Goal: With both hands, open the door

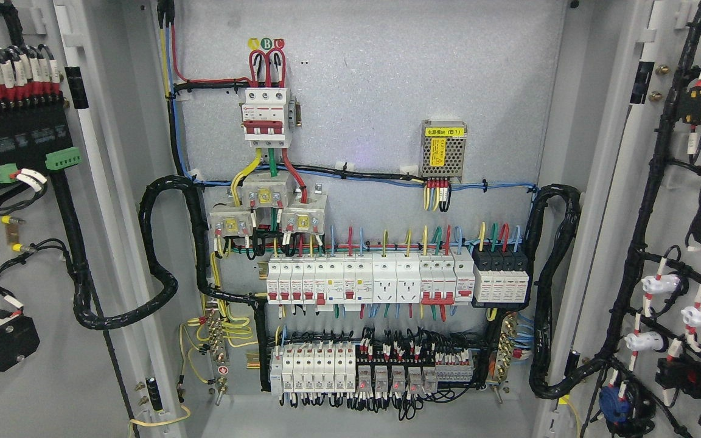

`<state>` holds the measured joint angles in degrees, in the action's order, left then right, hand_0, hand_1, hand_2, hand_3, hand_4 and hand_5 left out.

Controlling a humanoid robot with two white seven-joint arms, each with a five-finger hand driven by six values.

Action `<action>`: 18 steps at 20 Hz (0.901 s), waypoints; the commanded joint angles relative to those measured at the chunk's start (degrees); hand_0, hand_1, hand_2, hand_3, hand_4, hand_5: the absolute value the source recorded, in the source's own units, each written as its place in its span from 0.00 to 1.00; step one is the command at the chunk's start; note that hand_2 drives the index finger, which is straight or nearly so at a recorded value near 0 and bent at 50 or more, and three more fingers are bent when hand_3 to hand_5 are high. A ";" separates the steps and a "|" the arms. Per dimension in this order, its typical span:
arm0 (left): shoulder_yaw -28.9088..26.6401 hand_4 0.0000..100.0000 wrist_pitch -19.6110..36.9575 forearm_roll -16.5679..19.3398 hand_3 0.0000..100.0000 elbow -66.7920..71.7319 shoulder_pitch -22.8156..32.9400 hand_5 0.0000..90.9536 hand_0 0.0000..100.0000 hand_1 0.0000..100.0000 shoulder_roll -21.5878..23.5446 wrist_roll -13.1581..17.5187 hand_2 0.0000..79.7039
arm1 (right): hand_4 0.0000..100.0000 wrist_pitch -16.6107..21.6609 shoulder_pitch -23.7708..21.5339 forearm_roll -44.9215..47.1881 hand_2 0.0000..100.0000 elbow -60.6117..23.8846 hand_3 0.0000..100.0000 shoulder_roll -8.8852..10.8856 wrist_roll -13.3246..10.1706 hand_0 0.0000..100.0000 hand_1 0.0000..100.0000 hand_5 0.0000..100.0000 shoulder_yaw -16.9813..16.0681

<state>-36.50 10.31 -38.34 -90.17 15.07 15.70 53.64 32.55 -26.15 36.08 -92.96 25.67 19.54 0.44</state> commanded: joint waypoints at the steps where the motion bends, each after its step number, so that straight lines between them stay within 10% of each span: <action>1: -2.61 0.03 -0.03 -2.26 0.03 14.57 -4.60 0.00 0.29 0.00 7.32 0.32 0.03 | 0.00 -0.03 -0.74 2.06 0.00 0.41 0.00 2.37 0.50 0.22 0.00 0.00 -0.01; 18: 3.63 0.03 -1.87 -2.35 0.03 25.75 -14.72 0.00 0.29 0.00 13.92 1.38 0.03 | 0.00 -0.12 -0.74 2.24 0.00 2.52 0.00 2.55 0.77 0.22 0.00 0.00 -1.94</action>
<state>-34.60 9.07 -40.58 -72.23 2.51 25.12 55.08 32.57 -26.91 38.24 -91.83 27.70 20.25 0.08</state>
